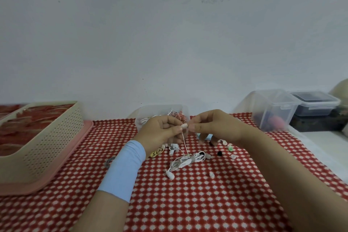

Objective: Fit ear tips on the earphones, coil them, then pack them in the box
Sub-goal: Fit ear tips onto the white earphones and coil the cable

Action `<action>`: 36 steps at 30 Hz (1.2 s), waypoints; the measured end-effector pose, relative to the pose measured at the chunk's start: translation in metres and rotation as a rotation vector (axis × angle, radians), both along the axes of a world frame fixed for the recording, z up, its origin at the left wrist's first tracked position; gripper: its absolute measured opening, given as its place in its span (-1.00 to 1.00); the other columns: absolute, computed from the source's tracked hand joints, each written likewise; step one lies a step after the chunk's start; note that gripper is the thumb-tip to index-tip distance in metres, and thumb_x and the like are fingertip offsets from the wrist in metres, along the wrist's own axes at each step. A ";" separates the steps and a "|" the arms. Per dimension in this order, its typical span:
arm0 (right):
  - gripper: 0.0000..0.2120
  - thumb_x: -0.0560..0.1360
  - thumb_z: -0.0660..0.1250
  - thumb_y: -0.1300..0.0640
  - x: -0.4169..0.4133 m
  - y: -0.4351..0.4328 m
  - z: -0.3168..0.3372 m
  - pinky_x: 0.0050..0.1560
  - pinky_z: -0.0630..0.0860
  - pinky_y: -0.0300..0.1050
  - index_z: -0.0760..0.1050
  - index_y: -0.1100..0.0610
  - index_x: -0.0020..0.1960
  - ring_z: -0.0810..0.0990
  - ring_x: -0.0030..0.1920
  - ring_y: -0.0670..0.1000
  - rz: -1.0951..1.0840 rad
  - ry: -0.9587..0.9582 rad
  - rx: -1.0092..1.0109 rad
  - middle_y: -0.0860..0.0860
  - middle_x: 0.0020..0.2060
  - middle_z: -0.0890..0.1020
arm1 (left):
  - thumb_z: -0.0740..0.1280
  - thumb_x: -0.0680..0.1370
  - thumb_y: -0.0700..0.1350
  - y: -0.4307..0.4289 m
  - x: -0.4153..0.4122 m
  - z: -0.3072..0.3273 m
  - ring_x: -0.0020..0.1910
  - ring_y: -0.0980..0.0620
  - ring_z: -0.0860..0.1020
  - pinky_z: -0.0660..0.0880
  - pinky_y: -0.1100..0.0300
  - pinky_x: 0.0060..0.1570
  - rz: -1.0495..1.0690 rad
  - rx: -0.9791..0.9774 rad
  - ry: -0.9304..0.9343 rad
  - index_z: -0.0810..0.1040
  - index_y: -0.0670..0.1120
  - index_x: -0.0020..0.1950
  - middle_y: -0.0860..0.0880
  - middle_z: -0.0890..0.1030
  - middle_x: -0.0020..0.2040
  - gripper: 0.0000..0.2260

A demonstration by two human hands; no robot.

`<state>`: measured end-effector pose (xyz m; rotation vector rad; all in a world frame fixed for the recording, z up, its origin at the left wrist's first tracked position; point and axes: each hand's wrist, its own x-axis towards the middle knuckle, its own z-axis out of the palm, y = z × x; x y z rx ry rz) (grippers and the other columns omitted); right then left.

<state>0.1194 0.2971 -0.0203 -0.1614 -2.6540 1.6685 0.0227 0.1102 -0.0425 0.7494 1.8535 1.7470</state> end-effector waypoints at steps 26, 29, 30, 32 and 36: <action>-0.82 0.57 0.42 0.01 -0.035 -0.023 0.051 -0.38 0.42 -0.34 0.68 0.11 -0.08 0.61 -0.39 -0.02 -0.133 0.261 0.199 -0.05 -0.21 0.74 | 0.37 0.56 -0.27 -0.043 -0.041 0.071 -0.27 -0.03 0.61 0.66 0.05 -0.11 0.287 0.085 0.250 0.62 -0.13 0.16 -0.14 0.70 -0.07 -0.81; -0.80 0.58 0.40 -0.03 -0.056 -0.030 0.062 -0.34 0.43 -0.29 0.68 0.09 -0.05 0.64 -0.38 -0.03 -0.174 0.258 0.264 -0.09 -0.20 0.75 | 0.38 0.54 -0.23 -0.045 -0.055 0.071 -0.24 -0.02 0.64 0.66 0.09 -0.14 0.306 -0.065 0.304 0.58 -0.09 0.17 -0.10 0.71 -0.09 -0.79; -0.80 0.59 0.40 -0.04 -0.064 -0.033 0.062 -0.31 0.43 -0.26 0.68 0.08 -0.05 0.65 -0.38 -0.03 -0.182 0.243 0.293 -0.10 -0.19 0.75 | 0.40 0.53 -0.21 -0.045 -0.061 0.069 -0.23 -0.01 0.66 0.65 0.09 -0.13 0.318 -0.130 0.326 0.59 -0.08 0.13 -0.09 0.71 -0.10 -0.81; -0.79 0.59 0.39 -0.06 -0.079 -0.037 0.058 -0.25 0.46 -0.21 0.67 0.07 -0.04 0.68 -0.35 -0.04 -0.177 0.197 0.342 -0.11 -0.18 0.74 | 0.42 0.51 -0.15 -0.045 -0.073 0.059 -0.17 0.01 0.67 0.63 0.08 -0.04 0.330 -0.270 0.381 0.63 -0.02 0.00 -0.04 0.71 -0.12 -0.90; -0.78 0.55 0.41 -0.11 -0.106 -0.043 0.038 -0.08 0.56 -0.10 0.70 0.02 -0.01 0.67 -0.17 -0.03 -0.189 0.127 0.524 -0.08 -0.14 0.71 | 0.43 0.50 -0.05 -0.047 -0.086 0.038 -0.01 0.11 0.60 0.46 0.24 0.03 0.283 -0.540 0.564 0.68 0.07 -0.07 0.12 0.66 -0.06 -0.95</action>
